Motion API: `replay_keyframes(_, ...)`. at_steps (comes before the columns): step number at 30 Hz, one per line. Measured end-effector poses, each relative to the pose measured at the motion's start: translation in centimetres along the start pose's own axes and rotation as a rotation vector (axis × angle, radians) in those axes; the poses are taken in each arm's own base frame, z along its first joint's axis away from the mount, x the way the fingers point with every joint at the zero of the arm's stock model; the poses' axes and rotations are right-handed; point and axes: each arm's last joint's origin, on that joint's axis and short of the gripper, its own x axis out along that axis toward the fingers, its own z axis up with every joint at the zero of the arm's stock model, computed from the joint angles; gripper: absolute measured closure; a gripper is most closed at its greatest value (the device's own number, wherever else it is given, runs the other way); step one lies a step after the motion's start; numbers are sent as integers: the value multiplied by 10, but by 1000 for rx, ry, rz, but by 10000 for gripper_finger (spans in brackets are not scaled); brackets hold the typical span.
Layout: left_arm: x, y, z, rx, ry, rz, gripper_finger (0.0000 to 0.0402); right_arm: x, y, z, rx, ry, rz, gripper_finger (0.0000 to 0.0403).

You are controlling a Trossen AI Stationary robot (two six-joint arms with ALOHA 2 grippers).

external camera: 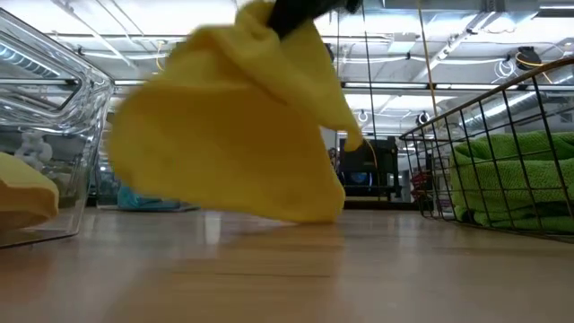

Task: Sort microfiber towel by color & place in baskets
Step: Put the yellow microfiber cloth into the bottom transparent bin

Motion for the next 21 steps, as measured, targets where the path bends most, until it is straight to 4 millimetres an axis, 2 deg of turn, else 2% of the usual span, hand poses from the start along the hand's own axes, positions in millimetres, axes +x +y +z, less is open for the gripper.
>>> replay_keyframes(6,10,8,4,-12,-12,21,203,-26,33,1,-44,-183,2,399)
replay_keyframes(9,18,10,0,-24,6,42,167,-36,43,2,-37,-241,20,399)
replay_keyframes(14,28,7,-4,-25,17,60,136,-45,52,3,-75,-309,-3,399)
replay_keyframes(21,38,4,-3,-73,-12,49,115,-48,54,8,-97,-359,-18,399)
